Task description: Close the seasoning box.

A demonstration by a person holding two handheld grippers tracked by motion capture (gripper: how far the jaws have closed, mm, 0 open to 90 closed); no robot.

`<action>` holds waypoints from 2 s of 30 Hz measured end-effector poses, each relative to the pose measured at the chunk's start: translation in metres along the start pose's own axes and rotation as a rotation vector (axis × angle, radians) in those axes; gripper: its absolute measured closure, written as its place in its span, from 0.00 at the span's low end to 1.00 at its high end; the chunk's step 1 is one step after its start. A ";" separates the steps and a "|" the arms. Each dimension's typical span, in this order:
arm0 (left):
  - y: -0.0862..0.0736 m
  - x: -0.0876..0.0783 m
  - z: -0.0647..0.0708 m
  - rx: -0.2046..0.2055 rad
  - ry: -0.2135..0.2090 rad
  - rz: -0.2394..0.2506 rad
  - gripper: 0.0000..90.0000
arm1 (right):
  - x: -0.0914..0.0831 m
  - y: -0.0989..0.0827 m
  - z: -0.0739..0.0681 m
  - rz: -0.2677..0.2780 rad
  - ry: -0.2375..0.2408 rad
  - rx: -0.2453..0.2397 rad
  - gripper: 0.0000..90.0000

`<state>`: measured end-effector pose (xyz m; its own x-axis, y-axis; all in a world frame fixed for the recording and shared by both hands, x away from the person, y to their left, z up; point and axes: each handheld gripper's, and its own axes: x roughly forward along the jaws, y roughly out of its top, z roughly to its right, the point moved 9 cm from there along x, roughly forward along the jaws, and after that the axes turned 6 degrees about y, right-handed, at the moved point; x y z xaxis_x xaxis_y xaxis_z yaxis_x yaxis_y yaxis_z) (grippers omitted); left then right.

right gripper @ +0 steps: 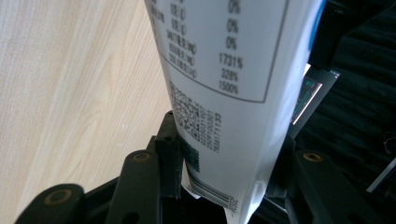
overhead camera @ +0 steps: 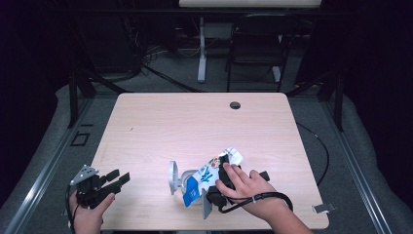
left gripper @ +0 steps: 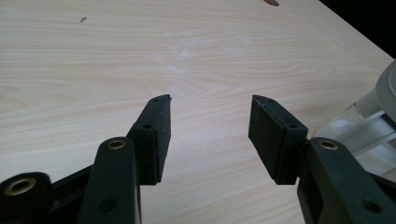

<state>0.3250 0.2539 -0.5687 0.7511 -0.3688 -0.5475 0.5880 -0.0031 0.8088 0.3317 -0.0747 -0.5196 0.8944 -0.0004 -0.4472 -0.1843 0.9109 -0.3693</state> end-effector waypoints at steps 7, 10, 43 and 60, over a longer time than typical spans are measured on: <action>0.000 0.000 0.000 0.001 0.000 -0.003 0.55 | -0.001 0.000 0.001 -0.004 0.001 -0.004 0.67; 0.000 0.000 0.000 -0.001 0.000 0.001 0.55 | -0.001 -0.001 0.001 -0.005 0.001 -0.004 0.67; -0.001 0.001 -0.001 -0.001 0.002 -0.003 0.55 | -0.003 -0.002 0.003 -0.012 -0.007 -0.012 0.70; -0.001 0.000 -0.002 -0.003 0.002 -0.004 0.55 | -0.004 -0.003 0.004 -0.013 -0.009 -0.010 0.71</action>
<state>0.3253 0.2551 -0.5700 0.7495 -0.3666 -0.5512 0.5919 -0.0019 0.8060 0.3303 -0.0758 -0.5136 0.9003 -0.0081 -0.4353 -0.1768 0.9068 -0.3826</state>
